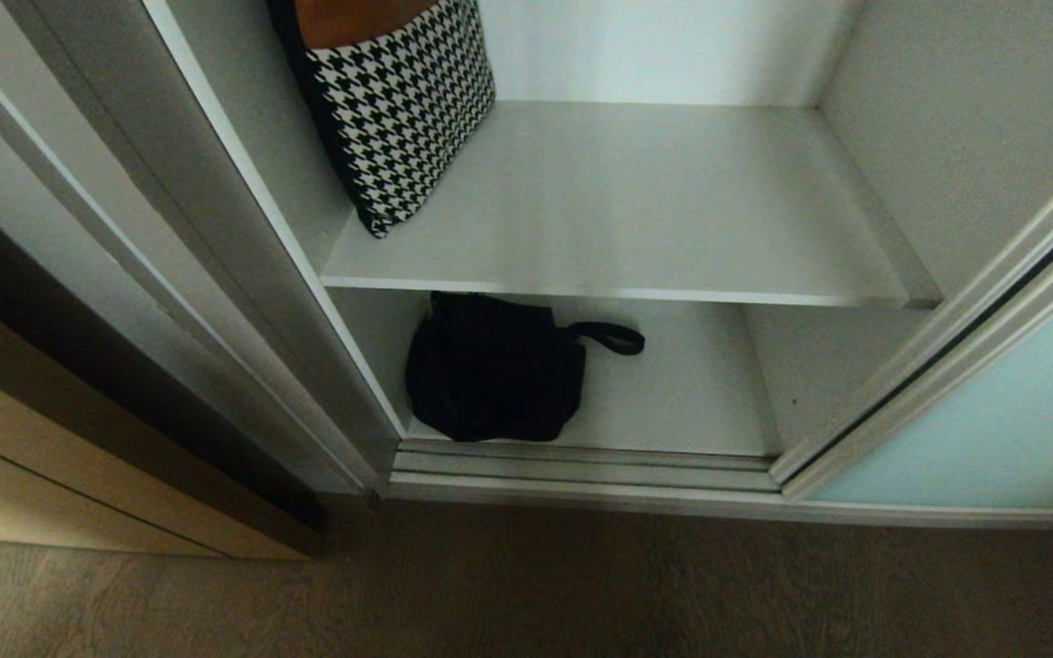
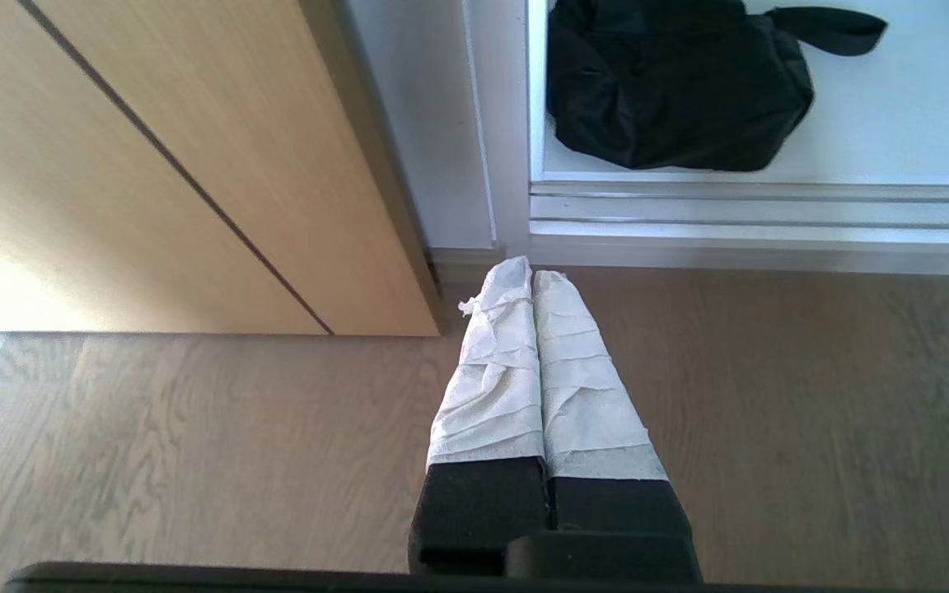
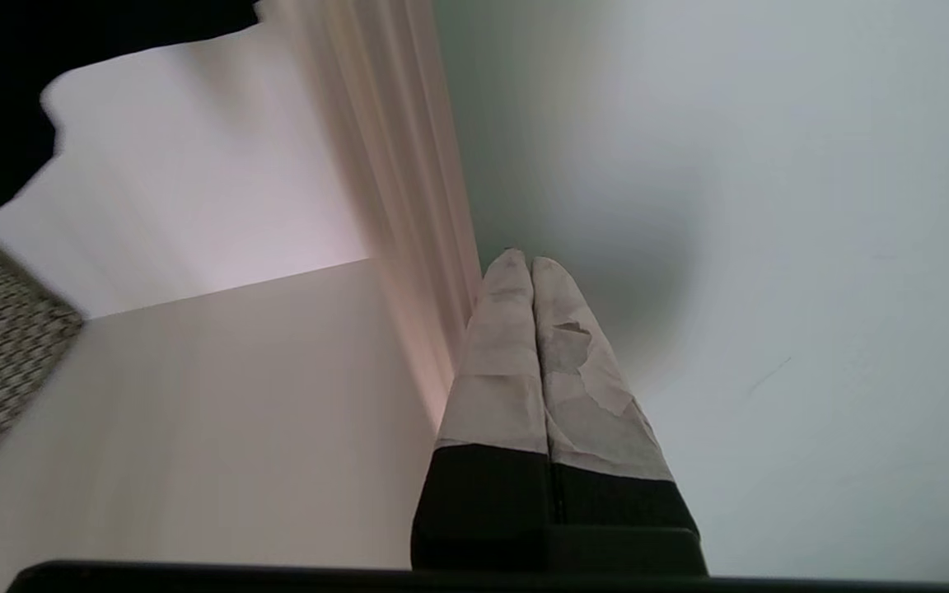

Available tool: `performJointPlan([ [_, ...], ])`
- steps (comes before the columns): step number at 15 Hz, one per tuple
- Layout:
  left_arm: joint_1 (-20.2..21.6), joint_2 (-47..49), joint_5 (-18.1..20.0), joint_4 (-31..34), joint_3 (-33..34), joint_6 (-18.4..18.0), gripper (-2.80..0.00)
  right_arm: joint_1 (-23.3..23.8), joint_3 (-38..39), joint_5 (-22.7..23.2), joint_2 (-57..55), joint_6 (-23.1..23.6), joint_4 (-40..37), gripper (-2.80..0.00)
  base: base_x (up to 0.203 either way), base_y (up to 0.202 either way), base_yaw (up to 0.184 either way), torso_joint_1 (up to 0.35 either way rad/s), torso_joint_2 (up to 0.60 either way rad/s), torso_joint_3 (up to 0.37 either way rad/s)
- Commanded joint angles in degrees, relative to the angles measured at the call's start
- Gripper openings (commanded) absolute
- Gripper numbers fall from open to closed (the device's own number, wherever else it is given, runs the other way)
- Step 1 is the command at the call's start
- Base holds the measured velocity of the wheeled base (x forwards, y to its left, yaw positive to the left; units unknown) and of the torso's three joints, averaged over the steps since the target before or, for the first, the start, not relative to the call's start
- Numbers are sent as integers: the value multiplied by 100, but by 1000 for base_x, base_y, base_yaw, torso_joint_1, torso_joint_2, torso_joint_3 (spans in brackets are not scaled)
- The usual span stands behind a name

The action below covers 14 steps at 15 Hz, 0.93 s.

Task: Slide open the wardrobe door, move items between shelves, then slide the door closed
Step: Close the door

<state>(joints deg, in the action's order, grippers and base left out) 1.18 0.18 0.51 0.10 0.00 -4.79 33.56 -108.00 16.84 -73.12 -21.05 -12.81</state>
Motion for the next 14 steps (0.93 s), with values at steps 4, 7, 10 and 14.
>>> performJointPlan([
  [4,5,8,1,-1,0,-4,-280,-213,111,78,145,-4,-11,-280,0,0,0,0,0,0],
  [7,5,8,1,-1,0,-4,-280,-573,116,132,273,-4,-110,-280,0,0,0,0,0,0],
  [10,5,8,1,-1,0,-4,-280,-1020,137,149,359,15,-191,-280,0,0,0,0,0,0],
  [14,5,8,1,-1,0,-4,-280,-1866,139,149,432,71,-263,-280,0,0,0,0,0,0],
])
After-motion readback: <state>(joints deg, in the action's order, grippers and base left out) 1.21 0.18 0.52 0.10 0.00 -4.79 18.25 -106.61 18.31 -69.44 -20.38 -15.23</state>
